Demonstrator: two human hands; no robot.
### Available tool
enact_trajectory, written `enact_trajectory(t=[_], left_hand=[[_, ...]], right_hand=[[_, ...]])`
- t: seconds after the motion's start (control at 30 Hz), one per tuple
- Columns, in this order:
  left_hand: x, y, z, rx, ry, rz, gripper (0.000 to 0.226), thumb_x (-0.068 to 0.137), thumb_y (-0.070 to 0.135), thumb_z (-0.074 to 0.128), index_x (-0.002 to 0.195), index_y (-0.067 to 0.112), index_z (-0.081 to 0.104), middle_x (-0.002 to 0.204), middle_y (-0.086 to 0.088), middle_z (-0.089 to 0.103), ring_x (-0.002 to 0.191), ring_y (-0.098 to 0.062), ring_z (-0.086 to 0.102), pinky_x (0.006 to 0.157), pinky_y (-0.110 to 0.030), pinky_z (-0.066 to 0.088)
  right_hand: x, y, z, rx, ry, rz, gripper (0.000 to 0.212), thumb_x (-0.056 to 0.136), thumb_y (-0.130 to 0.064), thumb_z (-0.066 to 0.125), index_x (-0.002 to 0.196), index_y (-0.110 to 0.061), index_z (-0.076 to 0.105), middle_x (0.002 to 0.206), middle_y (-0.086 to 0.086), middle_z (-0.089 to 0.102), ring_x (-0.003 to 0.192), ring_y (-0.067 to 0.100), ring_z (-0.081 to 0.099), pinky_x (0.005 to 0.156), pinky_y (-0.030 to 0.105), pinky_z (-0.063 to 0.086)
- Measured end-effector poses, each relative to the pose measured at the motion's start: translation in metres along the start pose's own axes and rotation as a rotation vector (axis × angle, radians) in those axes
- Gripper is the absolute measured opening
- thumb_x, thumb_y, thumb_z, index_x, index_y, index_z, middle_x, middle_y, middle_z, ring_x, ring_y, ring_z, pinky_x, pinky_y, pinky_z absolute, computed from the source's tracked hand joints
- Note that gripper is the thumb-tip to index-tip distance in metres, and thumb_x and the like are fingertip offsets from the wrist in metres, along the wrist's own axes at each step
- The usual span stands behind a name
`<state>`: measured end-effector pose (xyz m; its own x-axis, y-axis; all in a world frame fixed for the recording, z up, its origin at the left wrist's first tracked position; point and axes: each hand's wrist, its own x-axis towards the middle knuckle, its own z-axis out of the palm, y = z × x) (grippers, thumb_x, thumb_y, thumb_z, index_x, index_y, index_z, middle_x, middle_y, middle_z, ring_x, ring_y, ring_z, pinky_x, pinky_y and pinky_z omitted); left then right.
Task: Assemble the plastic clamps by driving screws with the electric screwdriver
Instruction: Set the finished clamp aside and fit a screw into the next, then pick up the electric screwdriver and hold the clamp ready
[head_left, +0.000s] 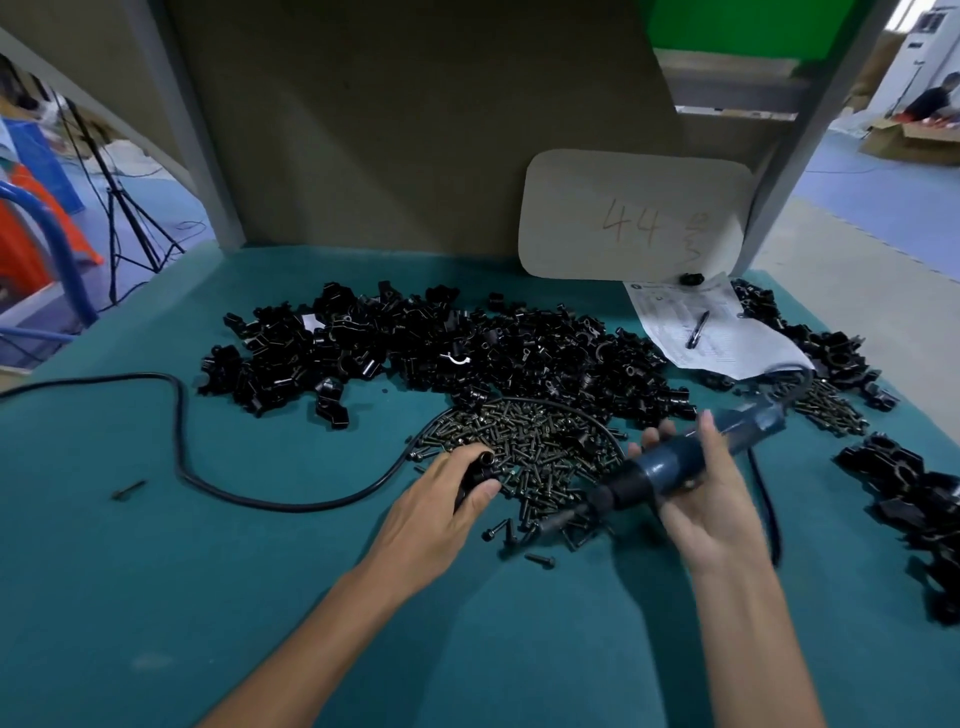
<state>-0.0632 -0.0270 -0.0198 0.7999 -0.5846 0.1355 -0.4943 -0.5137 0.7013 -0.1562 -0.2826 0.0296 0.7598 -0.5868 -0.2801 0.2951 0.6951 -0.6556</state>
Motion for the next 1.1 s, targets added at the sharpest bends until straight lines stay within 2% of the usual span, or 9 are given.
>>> enact_trajectory(t=[0.07,0.17,0.3,0.5,0.6,0.7,0.87,1.0,1.1], left_hand=[[0.000,-0.001,0.001,0.004,0.001,-0.001,0.053,0.096,0.076,0.023,0.141,0.048,0.028,0.126,0.021,0.047,0.109,-0.004,0.054,0.090,-0.038,0.051],[0.001,-0.001,0.001,0.015,0.002,0.000,0.049,0.098,0.073,0.026,0.141,0.048,0.028,0.127,0.022,0.046,0.109,-0.004,0.053,0.090,-0.039,0.052],[0.002,-0.001,0.002,0.027,0.003,0.001,0.047,0.098,0.073,0.026,0.139,0.050,0.028,0.125,0.022,0.046,0.107,-0.005,0.054,0.087,-0.041,0.052],[-0.001,0.000,0.001,0.031,-0.006,-0.001,0.055,0.096,0.074,0.024,0.142,0.045,0.031,0.128,0.021,0.047,0.109,-0.004,0.053,0.088,-0.038,0.051],[-0.001,0.001,0.000,0.058,-0.014,0.008,0.050,0.098,0.070,0.025,0.140,0.045,0.032,0.122,0.020,0.048,0.103,-0.004,0.053,0.083,-0.036,0.051],[-0.001,0.002,0.001,0.121,-0.024,0.032,0.042,0.098,0.068,0.023,0.134,0.047,0.031,0.114,0.019,0.047,0.095,-0.002,0.052,0.077,-0.033,0.050],[-0.001,0.002,0.001,0.140,-0.015,0.030,0.043,0.100,0.066,0.024,0.136,0.044,0.033,0.112,0.018,0.047,0.093,-0.004,0.053,0.076,-0.033,0.050],[0.000,0.001,0.002,0.204,-0.036,0.082,0.040,0.100,0.065,0.023,0.132,0.044,0.034,0.103,0.021,0.044,0.084,0.000,0.048,0.065,-0.025,0.037],[0.000,0.000,0.003,0.218,-0.035,0.081,0.043,0.099,0.067,0.021,0.132,0.043,0.035,0.102,0.021,0.045,0.083,-0.001,0.047,0.064,-0.025,0.034]], right_hand=[[0.004,0.007,0.002,0.120,-0.015,0.004,0.061,0.082,-0.051,0.075,0.126,-0.014,0.055,0.095,0.004,0.068,0.088,0.018,0.070,0.096,0.045,0.057],[0.012,0.012,0.001,0.221,-0.027,-0.022,0.076,0.081,-0.056,0.069,0.141,-0.014,0.050,0.093,0.002,0.066,0.090,0.016,0.065,0.099,0.041,0.053],[0.014,0.019,0.000,0.197,-0.097,-0.044,0.053,0.083,-0.060,0.061,0.116,-0.019,0.058,0.090,-0.002,0.067,0.092,0.012,0.063,0.115,0.035,0.040],[0.011,0.031,0.007,0.166,-0.071,-0.016,0.047,0.095,-0.060,0.054,0.117,-0.020,0.060,0.091,-0.004,0.067,0.088,0.009,0.067,0.094,0.026,0.054],[0.011,0.033,0.007,0.144,-0.023,-0.026,0.048,0.095,-0.061,0.055,0.118,-0.019,0.061,0.090,-0.004,0.067,0.088,0.009,0.068,0.096,0.028,0.053],[0.012,0.036,0.007,0.134,-0.009,-0.057,0.052,0.094,-0.060,0.056,0.125,-0.019,0.056,0.100,-0.002,0.060,0.098,0.012,0.061,0.108,0.032,0.048],[0.015,0.038,0.004,0.145,-0.053,-0.066,0.057,0.087,-0.061,0.063,0.124,-0.019,0.054,0.107,0.000,0.057,0.108,0.014,0.057,0.114,0.033,0.043],[0.019,0.038,0.005,0.185,0.010,-0.044,0.053,0.090,-0.056,0.064,0.127,-0.018,0.054,0.105,0.001,0.057,0.101,0.014,0.061,0.109,0.034,0.049],[0.019,0.038,0.007,0.266,-0.035,-0.006,0.036,0.091,-0.047,0.067,0.111,-0.019,0.056,0.092,0.000,0.060,0.086,0.014,0.063,0.106,0.032,0.048]])
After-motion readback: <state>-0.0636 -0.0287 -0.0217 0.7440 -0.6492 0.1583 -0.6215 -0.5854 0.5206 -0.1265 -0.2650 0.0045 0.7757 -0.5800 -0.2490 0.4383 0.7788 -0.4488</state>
